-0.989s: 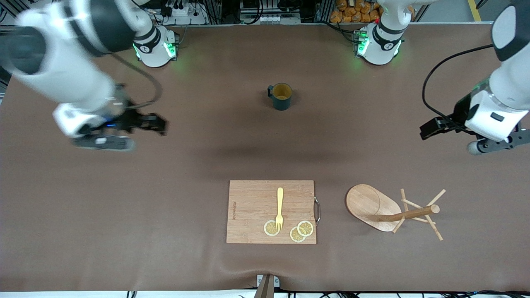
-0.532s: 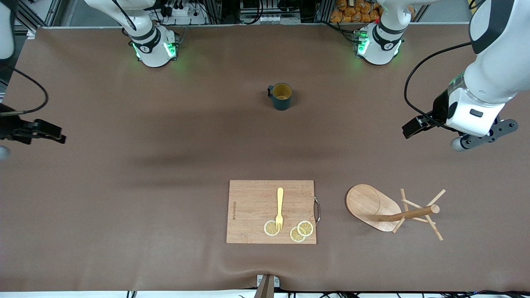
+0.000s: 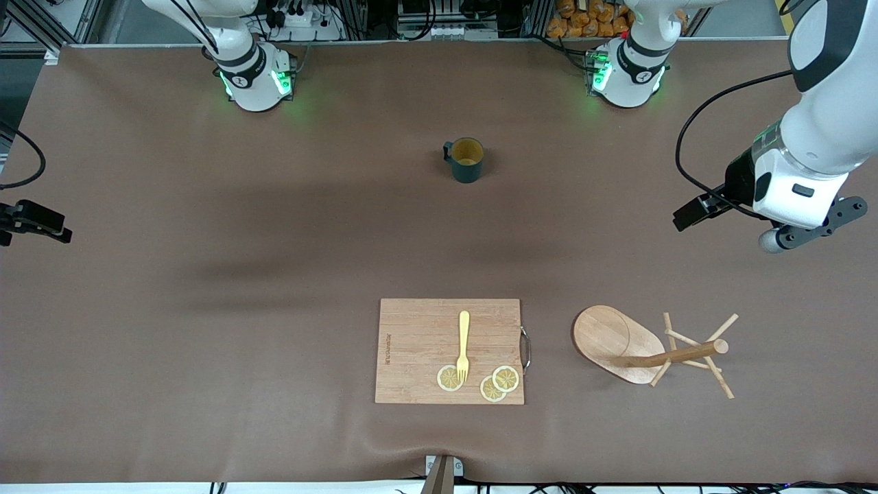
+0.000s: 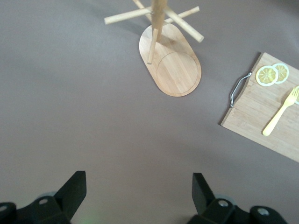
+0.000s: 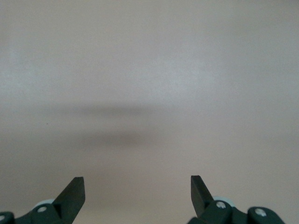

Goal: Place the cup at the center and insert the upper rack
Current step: 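Move the left gripper over the teal mug at center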

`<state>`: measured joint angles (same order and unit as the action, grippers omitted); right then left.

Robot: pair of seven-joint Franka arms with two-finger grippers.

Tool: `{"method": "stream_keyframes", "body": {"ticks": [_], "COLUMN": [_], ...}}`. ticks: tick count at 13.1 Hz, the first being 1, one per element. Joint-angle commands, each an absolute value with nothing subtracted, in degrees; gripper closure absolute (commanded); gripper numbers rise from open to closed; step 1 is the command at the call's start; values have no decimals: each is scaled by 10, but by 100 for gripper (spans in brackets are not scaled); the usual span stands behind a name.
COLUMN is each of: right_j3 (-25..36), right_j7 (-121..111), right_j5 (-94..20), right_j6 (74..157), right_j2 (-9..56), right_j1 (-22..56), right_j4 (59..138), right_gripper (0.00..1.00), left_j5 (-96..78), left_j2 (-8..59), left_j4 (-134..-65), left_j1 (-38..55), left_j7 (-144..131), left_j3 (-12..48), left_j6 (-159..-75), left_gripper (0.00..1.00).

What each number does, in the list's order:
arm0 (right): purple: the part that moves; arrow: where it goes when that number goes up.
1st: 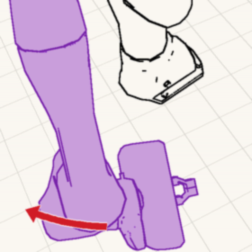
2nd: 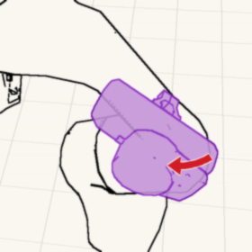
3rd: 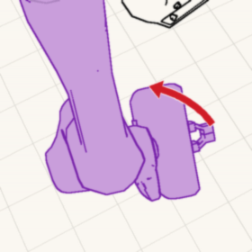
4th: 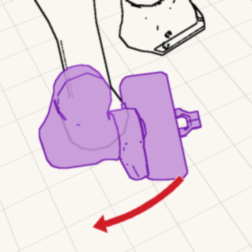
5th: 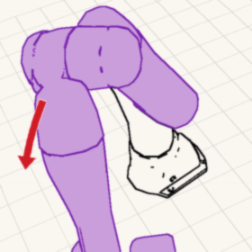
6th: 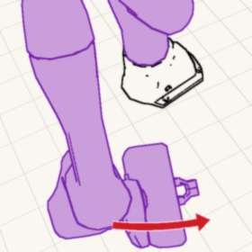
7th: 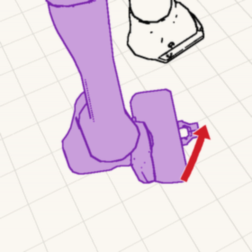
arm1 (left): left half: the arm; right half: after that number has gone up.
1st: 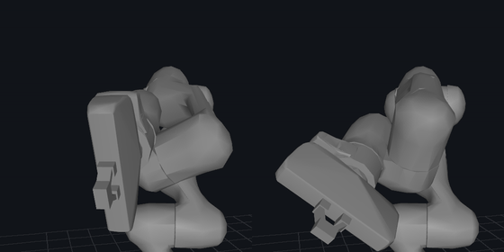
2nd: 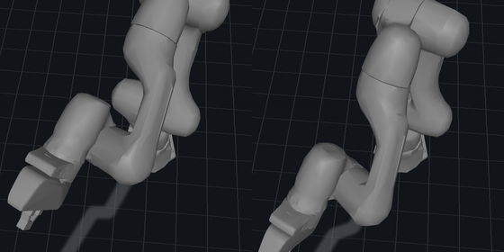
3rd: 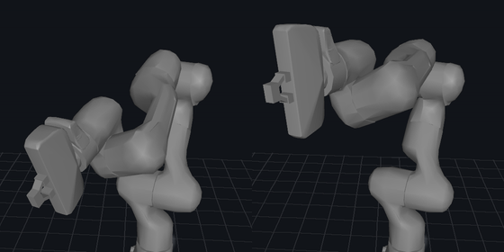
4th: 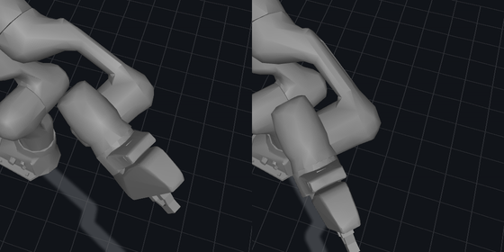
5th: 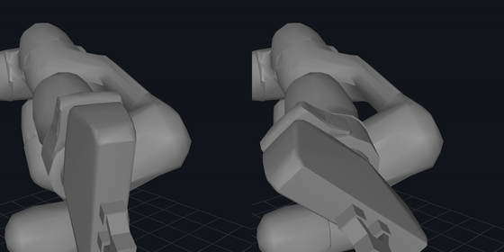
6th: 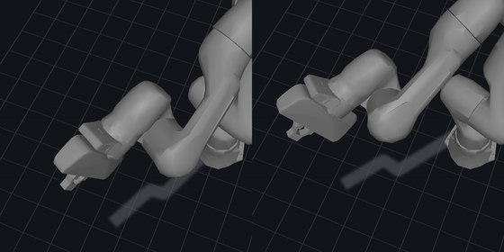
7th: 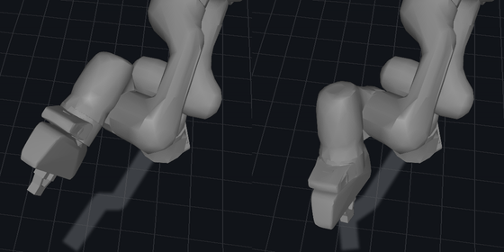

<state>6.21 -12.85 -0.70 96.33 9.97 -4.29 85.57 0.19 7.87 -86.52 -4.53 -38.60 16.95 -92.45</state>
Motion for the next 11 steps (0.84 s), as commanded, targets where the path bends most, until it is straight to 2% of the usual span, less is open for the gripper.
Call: {"method": "stream_keyframes", "body": {"ticks": [1, 7, 11], "right_j3": [47, 47, 47], "right_j7": [-134, -125, -106], "right_j5": [6, -2, -2], "right_j6": [970, 972, 979], "right_j2": [88, 92, 93], "right_j1": [-57, -42, -31], "right_j4": [872, 869, 869], "right_gripper": [0, 0, 0], "left_j5": [-6, -4, 5], "left_j2": [56, 66, 88], "left_j4": [-869, -866, -864], "left_j1": [-31, 43, 138], "left_j7": [-445, -633, -755], "left_j3": [173, 178, 176], "left_j6": [-911, -911, -917], "left_gripper": [0, 0, 0]}}
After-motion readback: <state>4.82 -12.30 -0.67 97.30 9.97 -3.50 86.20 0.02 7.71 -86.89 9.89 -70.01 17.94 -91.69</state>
